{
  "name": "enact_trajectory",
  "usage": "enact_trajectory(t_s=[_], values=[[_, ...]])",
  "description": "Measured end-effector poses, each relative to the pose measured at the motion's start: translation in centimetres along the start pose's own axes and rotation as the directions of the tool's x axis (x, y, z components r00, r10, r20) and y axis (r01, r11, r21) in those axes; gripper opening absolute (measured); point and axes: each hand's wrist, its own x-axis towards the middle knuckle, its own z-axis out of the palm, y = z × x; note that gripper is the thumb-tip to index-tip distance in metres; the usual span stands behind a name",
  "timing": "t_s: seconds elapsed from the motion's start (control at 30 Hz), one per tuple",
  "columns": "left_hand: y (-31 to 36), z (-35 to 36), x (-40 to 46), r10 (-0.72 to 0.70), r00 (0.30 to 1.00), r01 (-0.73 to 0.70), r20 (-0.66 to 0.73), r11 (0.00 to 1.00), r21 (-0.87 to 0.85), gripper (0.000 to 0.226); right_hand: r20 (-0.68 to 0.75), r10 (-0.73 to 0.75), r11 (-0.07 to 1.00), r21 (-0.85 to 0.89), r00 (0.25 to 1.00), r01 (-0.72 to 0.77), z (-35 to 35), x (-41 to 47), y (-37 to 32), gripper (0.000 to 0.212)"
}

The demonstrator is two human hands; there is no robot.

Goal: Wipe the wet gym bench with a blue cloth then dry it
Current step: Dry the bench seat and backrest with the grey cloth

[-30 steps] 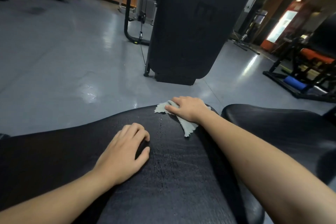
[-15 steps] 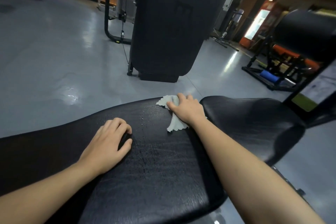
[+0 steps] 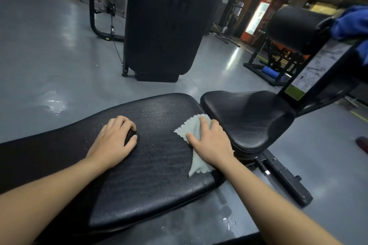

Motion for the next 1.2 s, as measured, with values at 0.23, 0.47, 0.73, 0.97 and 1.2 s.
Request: enact_trajectory(t_s=[0.23, 0.47, 0.73, 0.97, 1.2], values=[[0.0, 0.1, 0.1, 0.021, 0.999, -0.021, -0.024, 1.0, -0.003, 0.017, -0.076, 0.138, 0.956, 0.269, 0.988, -0.113, 0.2, -6.6, 2.0, 0.072], [0.4, -0.1, -0.2, 0.013, 0.999, -0.013, -0.046, 1.0, 0.001, 0.014, -0.258, 0.253, 0.838, 0.54, 0.932, -0.078, 3.6, -11.5, 0.2, 0.072], [0.5, -0.1, -0.3, 0.009, 0.999, -0.009, -0.044, 1.0, -0.004, 0.016, -0.305, -0.227, 0.956, 0.113, 0.925, 0.272, 4.9, -14.8, -0.1, 0.068], [0.5, -0.1, -0.1, 0.005, 0.999, -0.006, -0.035, 1.0, -0.008, 0.017, 0.024, -0.663, 0.722, -0.243, 0.749, 0.647, 2.4, -12.6, 1.4, 0.1], [0.5, -0.2, -0.3, 0.0, 0.999, -0.001, -0.041, 1.0, -0.028, 0.018, 0.33, -0.785, 0.488, -0.191, 0.524, 0.852, 1.6, -7.0, -2.0, 0.122]])
